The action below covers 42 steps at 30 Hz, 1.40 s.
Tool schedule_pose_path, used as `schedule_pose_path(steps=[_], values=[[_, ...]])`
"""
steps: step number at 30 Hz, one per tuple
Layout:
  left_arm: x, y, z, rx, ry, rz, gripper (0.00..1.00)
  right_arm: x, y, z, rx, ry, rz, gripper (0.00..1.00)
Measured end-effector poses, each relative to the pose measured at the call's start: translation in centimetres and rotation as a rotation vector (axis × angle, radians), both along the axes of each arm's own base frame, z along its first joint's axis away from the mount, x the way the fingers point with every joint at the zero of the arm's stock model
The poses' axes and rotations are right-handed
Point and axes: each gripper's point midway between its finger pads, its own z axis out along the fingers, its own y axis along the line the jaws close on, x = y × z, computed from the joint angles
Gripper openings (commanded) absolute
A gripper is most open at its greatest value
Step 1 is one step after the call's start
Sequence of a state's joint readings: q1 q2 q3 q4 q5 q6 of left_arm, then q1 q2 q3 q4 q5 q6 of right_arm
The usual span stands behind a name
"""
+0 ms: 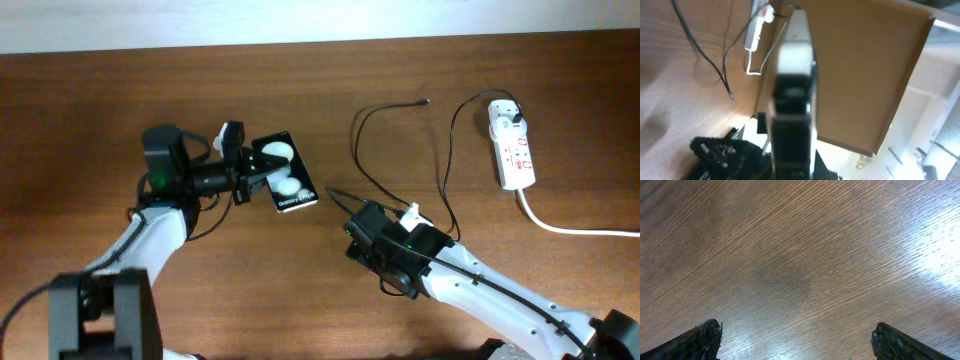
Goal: Plug charger to phone and switch on socket
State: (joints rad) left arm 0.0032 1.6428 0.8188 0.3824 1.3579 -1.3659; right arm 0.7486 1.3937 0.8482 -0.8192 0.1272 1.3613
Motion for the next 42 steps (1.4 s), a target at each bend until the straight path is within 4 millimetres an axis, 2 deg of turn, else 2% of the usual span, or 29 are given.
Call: schedule_pose_path(steps=[2, 5, 10, 16, 20, 23, 24, 26, 29, 31, 33, 35, 36, 39, 42], values=[[0.5, 0.0, -1.0, 0.002, 0.037, 0.004, 0.00, 0.0, 0.0, 0.0, 0.001, -0.001, 0.000, 0.99], [0.1, 0.0, -1.7, 0.000, 0.088, -0.008, 0.00, 0.4, 0.4, 0.1, 0.016, -0.018, 0.000, 0.99], [-1.4, -1.0, -2.5, 0.011, 0.101, -0.065, 0.00, 0.5, 0.5, 0.2, 0.020, -0.022, 0.000, 0.99], [-3.9, -0.9, -5.4, 0.082, 0.180, -0.086, 0.00, 1.1, 0.6, 0.8, -0.014, -0.053, 0.115, 1.00], [-3.8, -0.7, -6.3, 0.137, 0.109, -0.078, 0.00, 3.6, 1.9, 4.3, -0.001, -0.140, 0.176, 1.00], [-3.7, -0.7, -6.5, 0.158, 0.056, -0.080, 0.00, 5.8, 0.9, 6.0, -0.003, -0.184, 0.179, 1.00], [-3.6, -0.6, -6.6, 0.167, 0.040, -0.079, 0.00, 7.3, -0.2, 7.0, -0.003, -0.212, 0.149, 1.00], [-3.6, -0.6, -6.8, 0.177, 0.027, -0.077, 0.00, 9.1, -1.7, 8.2, 0.011, -0.235, 0.115, 1.00], [-3.4, -0.5, -7.1, 0.198, 0.019, -0.069, 0.00, 12.7, -5.3, 10.6, 0.045, -0.311, -0.012, 1.00], [-3.3, -0.4, -7.2, 0.204, 0.018, -0.066, 0.00, 14.2, -6.3, 11.2, 0.069, -0.337, -0.046, 1.00], [-3.3, -0.4, -7.3, 0.208, 0.020, -0.064, 0.00, 16.6, -6.7, 11.0, 0.080, -0.343, -0.072, 1.00], [-3.3, -0.4, -7.3, 0.211, 0.020, -0.063, 0.00, 18.5, -6.3, 9.9, 0.078, -0.311, -0.074, 1.00], [-3.3, -0.4, -7.4, 0.212, 0.023, -0.062, 0.00, 20.1, -5.7, 8.9, 0.076, -0.292, -0.072, 1.00], [-3.6, -0.4, -7.5, 0.213, 0.046, -0.064, 0.00, 23.0, -4.9, 6.2, 0.063, -0.245, -0.068, 1.00], [-3.7, -0.4, -7.6, 0.214, 0.054, -0.065, 0.00, 24.5, -4.6, 2.7, 0.038, -0.197, -0.072, 1.00]])
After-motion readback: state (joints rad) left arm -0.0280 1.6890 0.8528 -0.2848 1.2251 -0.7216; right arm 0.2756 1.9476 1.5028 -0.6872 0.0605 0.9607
